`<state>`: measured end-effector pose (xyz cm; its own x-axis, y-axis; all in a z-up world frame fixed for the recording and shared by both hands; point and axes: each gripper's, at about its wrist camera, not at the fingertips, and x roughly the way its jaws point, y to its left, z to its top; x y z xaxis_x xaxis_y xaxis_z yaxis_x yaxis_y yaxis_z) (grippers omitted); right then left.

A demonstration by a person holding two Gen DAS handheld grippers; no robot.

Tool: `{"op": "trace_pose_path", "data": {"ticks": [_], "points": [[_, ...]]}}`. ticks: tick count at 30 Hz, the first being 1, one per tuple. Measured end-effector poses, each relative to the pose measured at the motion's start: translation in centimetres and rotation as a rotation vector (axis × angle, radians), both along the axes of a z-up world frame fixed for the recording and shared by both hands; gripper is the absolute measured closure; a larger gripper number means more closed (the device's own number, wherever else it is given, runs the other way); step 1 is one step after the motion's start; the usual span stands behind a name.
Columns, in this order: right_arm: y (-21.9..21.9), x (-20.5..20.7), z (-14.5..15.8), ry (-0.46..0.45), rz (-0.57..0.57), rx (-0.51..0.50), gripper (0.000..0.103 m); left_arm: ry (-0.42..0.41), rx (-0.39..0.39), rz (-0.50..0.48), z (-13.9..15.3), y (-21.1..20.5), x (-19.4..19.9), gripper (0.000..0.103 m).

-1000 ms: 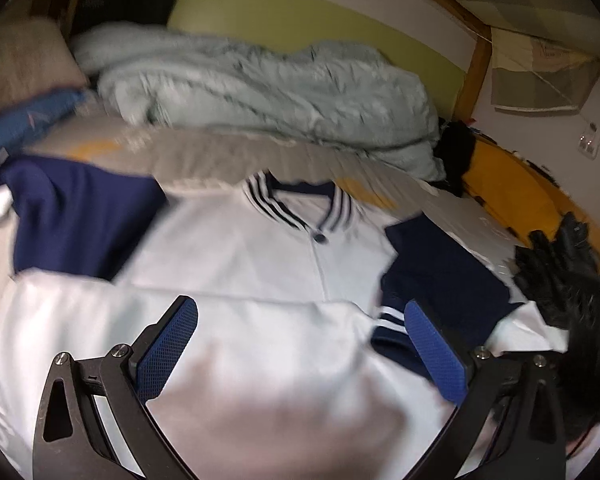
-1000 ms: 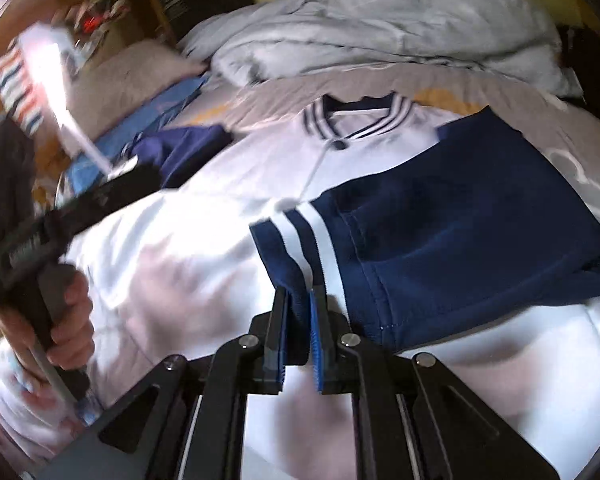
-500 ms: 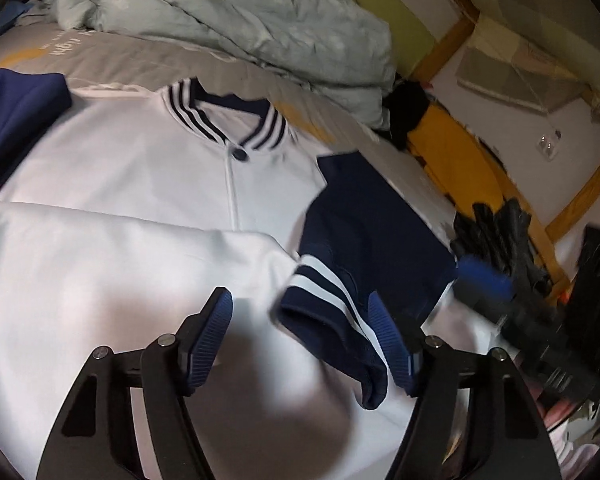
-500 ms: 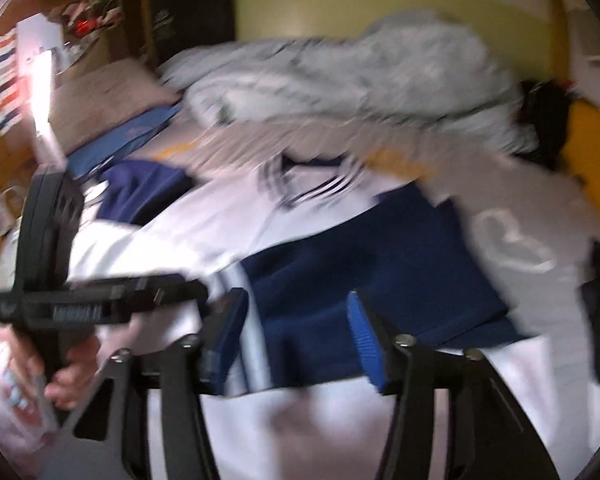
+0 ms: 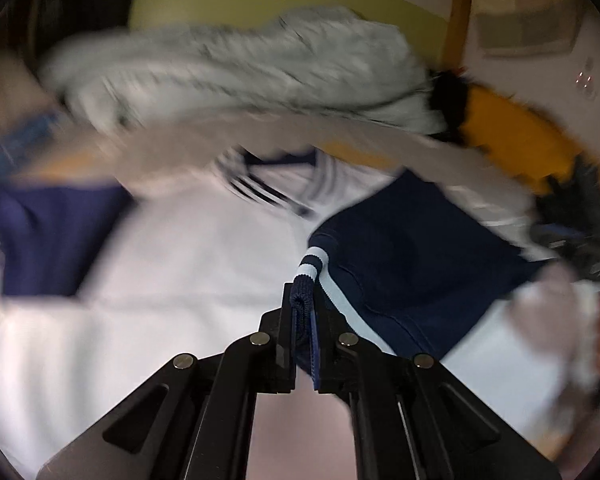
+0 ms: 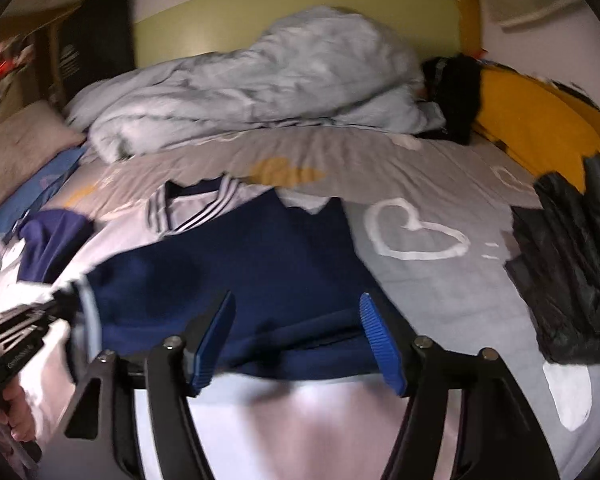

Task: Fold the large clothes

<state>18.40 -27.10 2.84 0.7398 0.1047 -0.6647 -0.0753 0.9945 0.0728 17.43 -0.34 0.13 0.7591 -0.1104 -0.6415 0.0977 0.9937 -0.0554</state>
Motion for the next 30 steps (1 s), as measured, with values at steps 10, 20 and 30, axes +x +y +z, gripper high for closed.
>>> {"op": "trace_pose_path", "data": {"ticks": [10, 20, 30], "points": [[-2.0, 1.5, -0.8, 0.047, -0.073, 0.029, 0.035, -0.006, 0.453, 0.356, 2.9, 7.8, 9.8, 0.098], [-3.1, 2.4, -1.6, 0.089, -0.116, 0.035, 0.032, 0.112, 0.54, 0.423, -1.2, 9.8, 15.3, 0.098], [-2.9, 1.9, -0.9, 0.042, -0.108, 0.025, 0.028, 0.002, 0.315, 0.328, 1.5, 9.9, 10.3, 0.059]]}}
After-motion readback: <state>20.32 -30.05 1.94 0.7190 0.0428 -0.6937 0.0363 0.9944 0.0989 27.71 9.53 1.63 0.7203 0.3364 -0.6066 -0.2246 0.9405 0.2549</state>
